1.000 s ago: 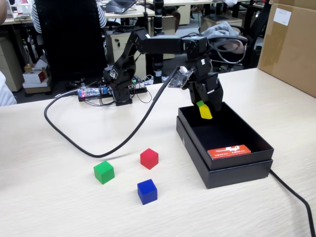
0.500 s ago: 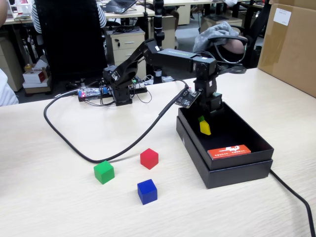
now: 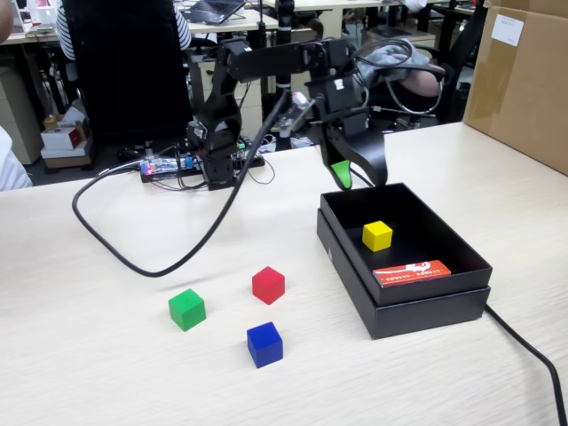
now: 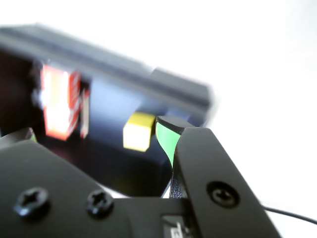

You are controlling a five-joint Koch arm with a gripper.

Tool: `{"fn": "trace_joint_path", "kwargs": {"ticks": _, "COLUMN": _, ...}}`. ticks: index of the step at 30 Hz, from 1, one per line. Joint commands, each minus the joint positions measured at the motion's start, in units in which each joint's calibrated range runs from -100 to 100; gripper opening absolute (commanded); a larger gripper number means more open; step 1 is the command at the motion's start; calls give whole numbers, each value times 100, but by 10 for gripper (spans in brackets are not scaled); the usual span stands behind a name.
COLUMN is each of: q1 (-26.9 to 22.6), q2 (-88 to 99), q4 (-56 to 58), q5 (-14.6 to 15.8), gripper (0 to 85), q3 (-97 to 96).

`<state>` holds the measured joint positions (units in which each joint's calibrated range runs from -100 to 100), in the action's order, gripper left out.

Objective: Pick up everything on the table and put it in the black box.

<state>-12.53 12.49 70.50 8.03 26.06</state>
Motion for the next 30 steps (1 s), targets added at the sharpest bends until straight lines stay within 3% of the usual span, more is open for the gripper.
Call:
{"fn": "trace_joint_path", "kwargs": {"ticks": 1, "q1": 288, "q2": 1166, "q4": -22, "q5": -234, "gripper": 496, "q3": -385}}
{"fn": "trace_joint_path", "kwargs": {"ticks": 15, "q1": 962, "q2": 2176, "q4": -350, "q5": -479, "gripper": 501, "q3": -2470}}
{"fn": "trace_joint_path", "kwargs": {"ticks": 30, "q1": 1431, "q2": 42, "q4": -402, "q5": -777, "gripper": 493, "q3": -593}}
